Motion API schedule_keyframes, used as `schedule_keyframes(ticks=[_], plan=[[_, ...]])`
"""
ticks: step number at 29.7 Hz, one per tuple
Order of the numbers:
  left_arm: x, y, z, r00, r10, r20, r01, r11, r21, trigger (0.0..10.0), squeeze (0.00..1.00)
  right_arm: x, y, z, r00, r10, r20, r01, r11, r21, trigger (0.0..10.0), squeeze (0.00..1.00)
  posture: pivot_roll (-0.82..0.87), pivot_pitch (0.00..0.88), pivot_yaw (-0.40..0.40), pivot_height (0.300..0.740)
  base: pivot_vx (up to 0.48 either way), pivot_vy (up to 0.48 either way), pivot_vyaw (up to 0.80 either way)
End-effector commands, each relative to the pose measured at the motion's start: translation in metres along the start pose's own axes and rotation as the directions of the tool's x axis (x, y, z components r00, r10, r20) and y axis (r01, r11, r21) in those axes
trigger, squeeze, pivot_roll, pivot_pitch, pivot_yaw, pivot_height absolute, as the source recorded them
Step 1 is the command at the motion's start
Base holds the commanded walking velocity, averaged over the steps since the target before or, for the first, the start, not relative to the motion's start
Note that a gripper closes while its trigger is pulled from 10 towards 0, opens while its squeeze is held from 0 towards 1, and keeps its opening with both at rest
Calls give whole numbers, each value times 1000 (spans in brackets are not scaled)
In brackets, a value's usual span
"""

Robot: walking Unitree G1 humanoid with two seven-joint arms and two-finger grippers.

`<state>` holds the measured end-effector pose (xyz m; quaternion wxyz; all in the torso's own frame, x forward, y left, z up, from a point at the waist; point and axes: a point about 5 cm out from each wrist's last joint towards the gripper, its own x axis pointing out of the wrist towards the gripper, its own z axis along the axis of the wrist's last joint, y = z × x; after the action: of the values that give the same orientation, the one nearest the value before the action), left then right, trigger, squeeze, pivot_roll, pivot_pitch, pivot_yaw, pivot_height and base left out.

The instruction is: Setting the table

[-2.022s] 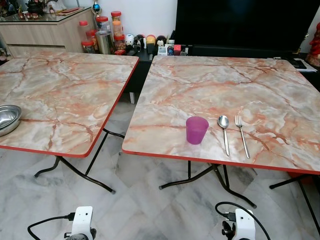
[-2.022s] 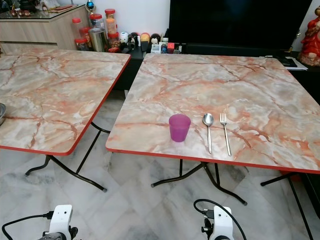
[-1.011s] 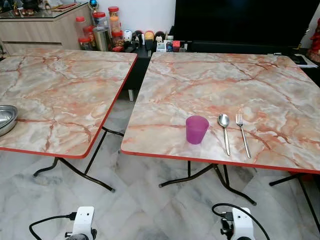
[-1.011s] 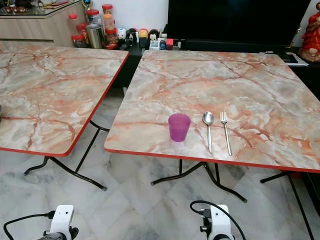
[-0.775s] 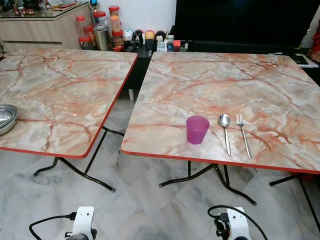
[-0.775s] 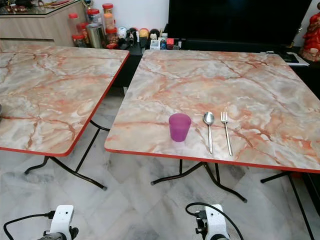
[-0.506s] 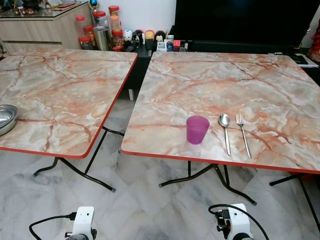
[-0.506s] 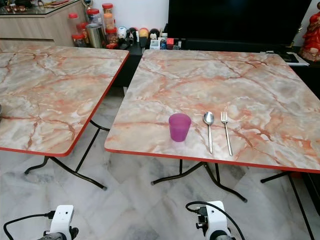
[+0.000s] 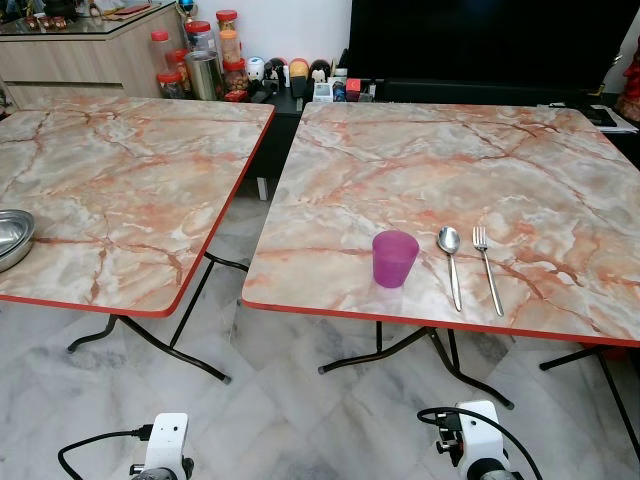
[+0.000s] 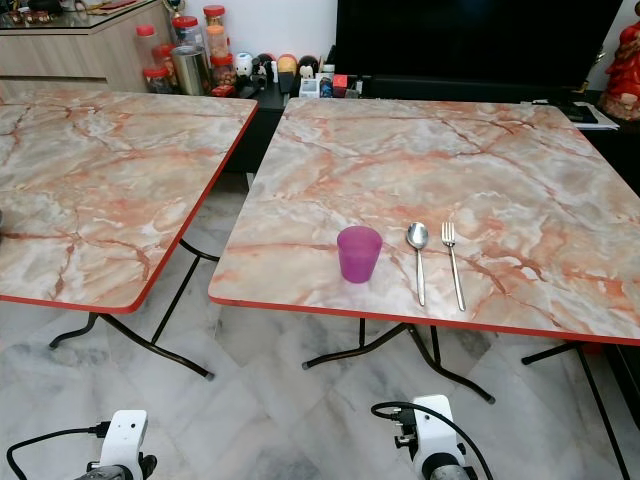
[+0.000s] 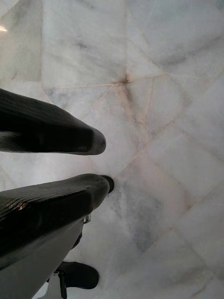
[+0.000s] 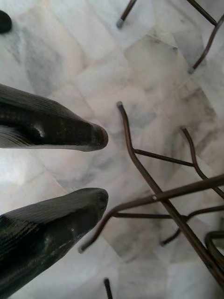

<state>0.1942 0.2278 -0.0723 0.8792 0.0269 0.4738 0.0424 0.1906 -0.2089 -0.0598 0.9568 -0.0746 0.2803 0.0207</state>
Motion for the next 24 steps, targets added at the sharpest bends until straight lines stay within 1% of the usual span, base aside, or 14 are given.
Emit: schedule_keyframes(ticks=[1, 2, 10, 12, 13, 16, 17, 18, 19, 20, 21, 22, 23, 24], plan=[[0, 1, 0, 1000, 1, -10, -1, 1000, -1, 10000, 0, 2, -2, 7, 999, -10, 44, 13, 999, -52, 10000, 0, -11, 0, 9, 740, 0, 0, 0], [0, 1, 1, 1000, 0, -9, 0, 1000, -1, 10000, 0, 2, -1, 8, 999, -5, 51, 8, 998, -69, 10000, 0, -12, 0, 9, 740, 0, 0, 0], [0, 1, 1, 1000, -1, -6, 1, 1000, -3, 10000, 0, 1, -2, 8, 998, -14, 58, 17, 998, -54, 10000, 0, -11, 0, 10, 740, 0, 0, 0], [0, 1, 1, 1000, 0, -5, 0, 1000, -5, 10000, 0, 1, -1, 9, 998, -15, 66, 22, 995, -100, 10000, 0, -8, 0, 10, 740, 0, 0, 0], [0, 1, 1, 1000, 0, -3, 0, 1000, -7, 10000, 0, 2, -1, 9, 998, -15, 63, 22, 994, -103, 10000, 0, -10, 0, 9, 740, 0, 0, 0], [0, 1, 1, 1000, 0, -3, 0, 1000, -8, 10000, 0, 1, -2, 8, 998, -22, 59, 27, 995, -91, 10000, 0, -10, 0, 9, 740, 0, 0, 0], [0, 1, 1, 1000, 0, -2, 0, 1000, -8, 10000, 0, 1, -3, 5, 998, -52, 33, 55, 995, -84, 10000, 0, -8, 0, 10, 740, 0, 0, 0], [0, 1, 1, 1000, -1, -2, 1, 1000, -8, 10000, 0, 1, -5, 2, 996, -83, 8, 84, 995, -59, 10000, 0, -8, 0, 10, 740, 0, 0, 0], [0, 1, 1, 1000, -1, -3, 1, 1000, -8, 10000, 0, 3, -7, 4, 990, -140, -5, 140, 990, 2, 10000, 0, -11, 0, 11, 740, 0, 0, 0], [0, 1, 1, 1000, -1, -3, 1, 1000, -8, 10000, 0, 3, -7, 4, 990, -140, -5, 140, 990, 2, 10000, 0, -11, 0, 11, 740, 0, 0, 0], [0, 1, 1, 1000, -2, -3, 2, 1000, -7, 10000, 0, 14, -9, 29, 977, -202, 72, 197, 978, 67, 10000, 0, -11, 0, 11, 740, 0, 0, 0], [0, 1, 1, 1000, -3, -3, 3, 1000, -7, 10000, 0, 20, -9, 45, 966, -229, 122, 218, 972, 92, 10000, 0, -11, 0, 11, 740, 0, 0, 0], [0, 1, 1, 1000, -3, -3, 3, 1000, -6, 10000, 0, 26, -15, 57, 954, -267, 137, 257, 963, 84, 10000, 0, -11, 0, 11, 740, 0, 0, 0], [0, 1, 1, 1000, -3, -3, 3, 1000, -6, 10000, 0, 26, -16, 57, 954, -272, 128, 264, 962, 76, 10000, 0, -11, 0, 11, 740, 0, 0, 0]])
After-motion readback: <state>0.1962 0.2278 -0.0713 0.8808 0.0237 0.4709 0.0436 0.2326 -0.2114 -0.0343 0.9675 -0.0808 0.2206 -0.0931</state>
